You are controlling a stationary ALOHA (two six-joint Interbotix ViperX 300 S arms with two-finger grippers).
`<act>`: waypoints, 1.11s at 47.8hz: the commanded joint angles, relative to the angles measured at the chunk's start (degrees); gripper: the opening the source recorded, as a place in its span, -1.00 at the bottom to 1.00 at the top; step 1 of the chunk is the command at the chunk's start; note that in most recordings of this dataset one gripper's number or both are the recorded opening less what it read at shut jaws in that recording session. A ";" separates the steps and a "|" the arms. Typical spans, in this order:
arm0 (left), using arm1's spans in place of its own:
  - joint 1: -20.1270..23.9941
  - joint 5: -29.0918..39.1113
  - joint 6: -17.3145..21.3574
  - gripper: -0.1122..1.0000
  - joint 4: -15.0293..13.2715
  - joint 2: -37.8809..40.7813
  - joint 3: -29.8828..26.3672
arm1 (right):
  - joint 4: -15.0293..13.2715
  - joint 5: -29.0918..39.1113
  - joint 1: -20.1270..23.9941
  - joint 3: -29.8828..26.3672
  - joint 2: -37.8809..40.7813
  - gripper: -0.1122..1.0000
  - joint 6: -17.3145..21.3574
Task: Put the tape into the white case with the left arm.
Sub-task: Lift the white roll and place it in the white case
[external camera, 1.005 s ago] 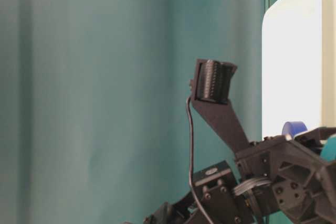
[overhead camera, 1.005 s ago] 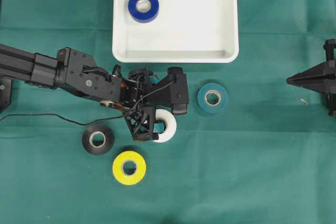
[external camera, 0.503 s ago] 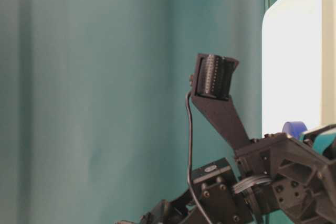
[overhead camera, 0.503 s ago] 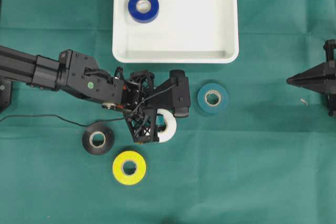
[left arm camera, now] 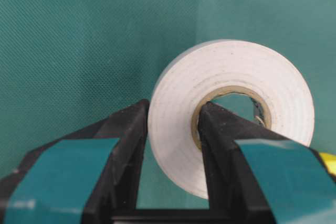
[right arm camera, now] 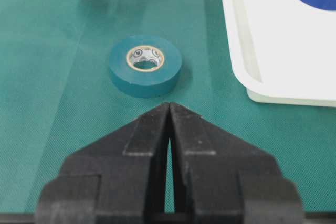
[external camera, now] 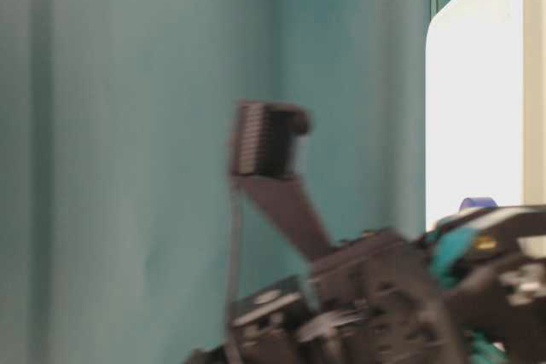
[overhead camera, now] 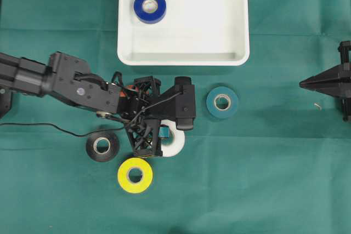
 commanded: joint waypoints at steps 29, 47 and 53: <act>6.86 7.03 1.93 -0.32 0.44 -5.54 -4.75 | 0.00 -0.26 -0.09 -0.62 0.35 -0.97 0.09; 16.88 5.45 9.40 -0.32 0.44 -3.08 -6.50 | 0.00 -0.35 0.00 -0.62 0.35 -0.97 0.00; 19.69 3.78 12.13 -0.32 0.44 -1.58 -7.38 | 0.00 -0.35 -0.09 -0.62 0.35 -0.97 0.00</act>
